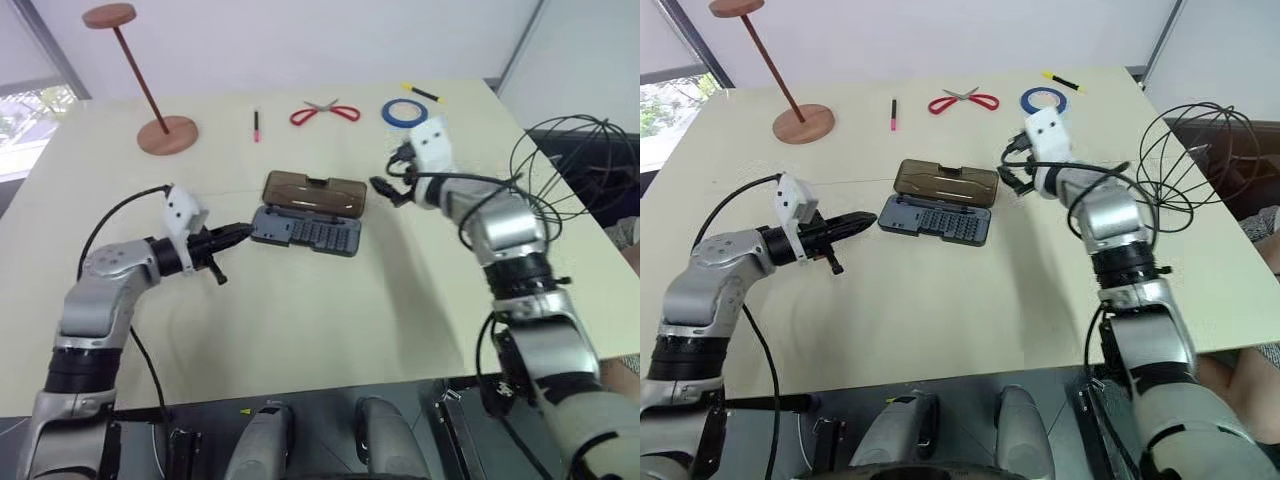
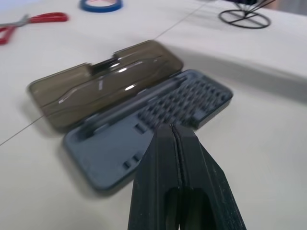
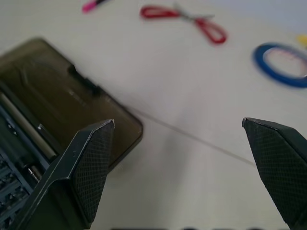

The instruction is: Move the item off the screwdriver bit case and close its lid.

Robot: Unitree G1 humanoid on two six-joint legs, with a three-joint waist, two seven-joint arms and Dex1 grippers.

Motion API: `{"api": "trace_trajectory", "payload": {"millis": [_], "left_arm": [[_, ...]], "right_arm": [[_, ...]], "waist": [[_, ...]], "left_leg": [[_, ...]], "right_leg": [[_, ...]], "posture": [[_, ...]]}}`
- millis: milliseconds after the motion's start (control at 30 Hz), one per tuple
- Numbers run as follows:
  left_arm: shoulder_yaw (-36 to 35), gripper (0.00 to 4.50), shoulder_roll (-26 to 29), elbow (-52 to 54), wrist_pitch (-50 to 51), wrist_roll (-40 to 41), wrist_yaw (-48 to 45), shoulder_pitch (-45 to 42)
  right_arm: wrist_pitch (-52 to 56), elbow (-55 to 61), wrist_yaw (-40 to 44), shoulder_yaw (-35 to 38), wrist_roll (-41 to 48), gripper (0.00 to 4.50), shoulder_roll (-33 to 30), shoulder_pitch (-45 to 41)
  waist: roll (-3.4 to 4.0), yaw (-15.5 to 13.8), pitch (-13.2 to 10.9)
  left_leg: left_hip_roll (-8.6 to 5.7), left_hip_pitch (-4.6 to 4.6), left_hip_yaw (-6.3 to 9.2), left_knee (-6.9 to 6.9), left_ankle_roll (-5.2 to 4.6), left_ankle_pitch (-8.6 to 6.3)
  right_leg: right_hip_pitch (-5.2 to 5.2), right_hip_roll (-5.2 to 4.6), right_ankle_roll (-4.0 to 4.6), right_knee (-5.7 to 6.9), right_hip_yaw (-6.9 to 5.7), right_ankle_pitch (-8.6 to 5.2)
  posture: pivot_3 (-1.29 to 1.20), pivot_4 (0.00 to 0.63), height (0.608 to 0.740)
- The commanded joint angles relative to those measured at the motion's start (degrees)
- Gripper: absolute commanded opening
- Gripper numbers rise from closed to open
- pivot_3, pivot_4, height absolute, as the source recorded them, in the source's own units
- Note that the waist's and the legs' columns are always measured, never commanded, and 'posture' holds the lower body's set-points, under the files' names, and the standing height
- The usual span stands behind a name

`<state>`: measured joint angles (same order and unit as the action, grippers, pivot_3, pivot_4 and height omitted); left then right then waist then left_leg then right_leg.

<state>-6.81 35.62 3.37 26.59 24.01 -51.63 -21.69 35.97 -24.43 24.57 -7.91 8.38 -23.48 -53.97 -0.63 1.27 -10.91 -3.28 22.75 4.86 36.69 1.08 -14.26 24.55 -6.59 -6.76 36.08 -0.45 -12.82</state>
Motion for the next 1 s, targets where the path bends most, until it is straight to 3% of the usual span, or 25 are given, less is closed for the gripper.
{"api": "trace_trajectory", "payload": {"millis": [33, 333, 500, 1000], "left_arm": [[-2.1, 0.0, 0.9, 4.3, 1.6, 1.9, 1.2, 0.9], [-5.1, 0.0, 3.5, 6.2, 1.6, 1.9, 3.9, 3.5], [-5.7, 0.0, 2.9, 10.0, 2.3, 2.5, 6.4, 6.6], [-6.6, 0.0, 4.5, 11.6, 4.1, 4.6, 6.7, 7.2]], "right_arm": [[-5.8, -6.2, 1.2, -2.2, -3.1, 4.43, 3.8, -5.0], [-18.8, -28.0, 1.8, -2.4, -7.7, 4.43, 10.2, -15.7], [-23.3, -39.2, 1.3, 0.0, -8.3, 4.43, 10.7, -18.9], [-26.4, -48.8, -2.3, 4.7, -10.7, 4.43, 9.9, -19.1]], "waist": [[0.01, -0.1, 0.0], [0.02, 0.0, 0.0], [0.02, 0.5, 0.0], [0.02, 1.4, 0.0]], "left_leg": [[0.0, 0.01, 0.0, -0.03, 0.02, 0.01], [-0.06, -0.06, 0.01, -0.37, 0.26, 0.14], [-0.05, -0.16, 0.0, -0.6, 0.34, 0.19], [-0.03, -0.21, -0.04, -0.64, 0.34, 0.19]], "right_leg": [[0.02, 0.0, 0.0, 0.0, 0.0, 0.0], [0.1, -0.03, 0.02, -0.03, 0.03, 0.03], [0.13, -0.01, 0.06, -0.02, 0.05, 0.04], [0.14, 0.03, 0.07, 0.0, 0.12, 0.04]], "posture": [[0.0, 0.15, 0.74], [0.0, 0.15, 0.74], [0.0, 0.15, 0.74], [0.0, 0.15, 0.74]]}}
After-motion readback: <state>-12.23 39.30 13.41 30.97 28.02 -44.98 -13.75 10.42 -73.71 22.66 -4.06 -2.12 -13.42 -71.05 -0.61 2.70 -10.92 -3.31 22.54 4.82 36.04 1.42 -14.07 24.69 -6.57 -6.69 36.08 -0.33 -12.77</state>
